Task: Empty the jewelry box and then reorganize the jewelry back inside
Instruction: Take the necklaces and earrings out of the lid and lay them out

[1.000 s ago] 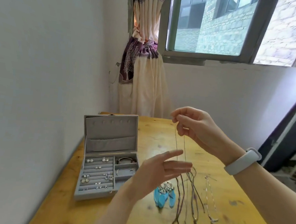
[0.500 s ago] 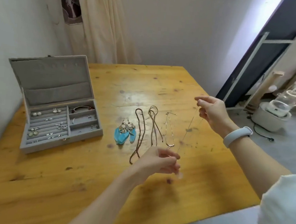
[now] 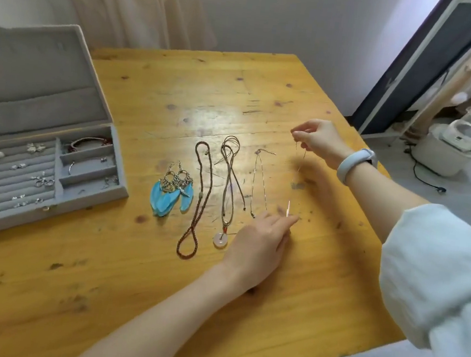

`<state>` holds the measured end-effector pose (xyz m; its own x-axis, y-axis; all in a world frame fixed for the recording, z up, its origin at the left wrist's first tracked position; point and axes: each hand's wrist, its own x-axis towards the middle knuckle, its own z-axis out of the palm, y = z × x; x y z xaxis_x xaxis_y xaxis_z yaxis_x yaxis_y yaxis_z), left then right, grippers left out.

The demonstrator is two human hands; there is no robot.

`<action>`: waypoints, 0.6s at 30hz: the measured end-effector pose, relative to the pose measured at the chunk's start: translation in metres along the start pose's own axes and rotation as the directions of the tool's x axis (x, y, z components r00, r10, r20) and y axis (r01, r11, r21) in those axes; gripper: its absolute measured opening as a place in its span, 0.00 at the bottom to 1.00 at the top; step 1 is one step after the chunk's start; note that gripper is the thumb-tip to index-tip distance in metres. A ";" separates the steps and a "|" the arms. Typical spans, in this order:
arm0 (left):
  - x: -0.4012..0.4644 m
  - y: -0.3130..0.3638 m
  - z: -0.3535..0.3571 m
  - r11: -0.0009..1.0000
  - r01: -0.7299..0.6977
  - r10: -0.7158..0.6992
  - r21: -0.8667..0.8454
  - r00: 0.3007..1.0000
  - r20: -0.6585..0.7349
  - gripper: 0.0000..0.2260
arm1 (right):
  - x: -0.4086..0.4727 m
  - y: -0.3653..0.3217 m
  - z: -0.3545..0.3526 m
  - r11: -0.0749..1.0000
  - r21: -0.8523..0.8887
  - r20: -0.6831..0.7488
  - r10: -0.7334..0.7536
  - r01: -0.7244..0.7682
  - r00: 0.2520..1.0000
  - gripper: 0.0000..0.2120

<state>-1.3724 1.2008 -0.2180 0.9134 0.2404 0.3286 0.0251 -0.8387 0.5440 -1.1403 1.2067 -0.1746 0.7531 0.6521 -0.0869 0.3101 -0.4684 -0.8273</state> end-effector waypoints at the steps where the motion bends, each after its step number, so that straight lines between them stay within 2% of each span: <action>1: 0.000 -0.002 0.002 1.000 -0.017 0.017 0.024 1.000 -0.009 0.15 | 0.006 0.002 0.004 1.000 -0.026 0.009 -0.007 0.007 1.000 0.09; 5: 0.000 -0.009 0.011 0.986 -0.073 0.082 0.148 0.995 -0.054 0.13 | 0.023 0.013 0.017 0.980 -0.182 0.020 -0.083 0.085 0.996 0.08; 7: 0.000 -0.010 0.011 0.971 -0.068 0.088 0.229 0.993 -0.081 0.09 | 0.025 0.017 0.020 0.954 -0.263 0.001 -0.146 0.141 0.989 0.07; 9: 0.001 -0.012 0.008 0.959 -0.041 0.068 0.280 0.994 -0.089 0.10 | 0.026 0.019 0.022 0.929 -0.323 0.003 -0.188 0.179 0.982 0.08; 14: -0.001 -0.015 -0.004 0.940 0.009 0.014 0.341 0.998 -0.065 0.16 | 0.009 0.024 0.019 0.906 -0.345 -0.032 -0.271 0.244 0.962 0.14; 18: -0.013 -0.019 -0.011 0.925 -0.096 0.092 0.368 0.995 0.030 0.17 | -0.015 0.040 0.018 0.842 -0.422 0.028 -0.359 0.336 0.933 0.18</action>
<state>-1.3889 1.2193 -0.2240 0.9237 0.1476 0.3536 0.0848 -0.9787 0.1870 -1.1496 1.1888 -0.2167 0.5750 0.7933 0.2001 0.7593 -0.4264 -0.4915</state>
